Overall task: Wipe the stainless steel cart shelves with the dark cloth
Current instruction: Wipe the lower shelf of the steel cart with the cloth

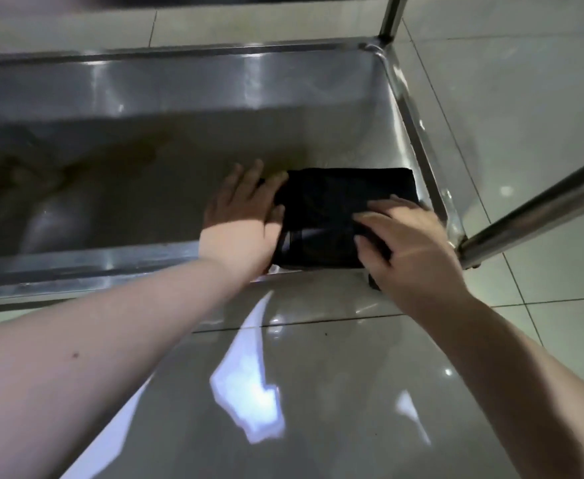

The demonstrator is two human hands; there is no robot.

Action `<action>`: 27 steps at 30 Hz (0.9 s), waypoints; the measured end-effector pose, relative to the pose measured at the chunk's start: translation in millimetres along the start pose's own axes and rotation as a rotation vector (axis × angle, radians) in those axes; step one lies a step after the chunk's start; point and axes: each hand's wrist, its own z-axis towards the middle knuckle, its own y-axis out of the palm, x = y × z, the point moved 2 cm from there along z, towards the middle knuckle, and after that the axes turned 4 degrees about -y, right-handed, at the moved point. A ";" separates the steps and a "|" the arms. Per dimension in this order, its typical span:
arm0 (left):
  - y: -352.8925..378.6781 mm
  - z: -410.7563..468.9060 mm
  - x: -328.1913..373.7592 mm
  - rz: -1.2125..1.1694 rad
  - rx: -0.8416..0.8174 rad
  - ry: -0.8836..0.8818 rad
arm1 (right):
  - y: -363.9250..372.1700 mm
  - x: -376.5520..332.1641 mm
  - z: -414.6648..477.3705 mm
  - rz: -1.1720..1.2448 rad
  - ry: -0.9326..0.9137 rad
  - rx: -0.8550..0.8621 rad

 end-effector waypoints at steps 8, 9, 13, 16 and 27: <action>25.9 26.0 -23.6 0.176 -0.018 -0.201 | 42.1 -13.2 35.0 -0.321 0.183 -0.453; 25.7 25.6 -24.2 0.178 -0.007 -0.199 | 42.9 -12.2 38.5 -0.322 0.192 -0.473; 28.8 25.3 -24.5 0.222 -0.035 -0.197 | 49.3 2.4 96.8 -0.332 0.177 -0.391; 26.5 24.0 -23.3 0.203 -0.039 -0.194 | 56.0 18.8 181.3 -0.301 0.203 -0.376; 27.7 25.9 -26.3 0.196 -0.022 -0.198 | 47.6 18.1 143.5 -0.256 0.154 -0.389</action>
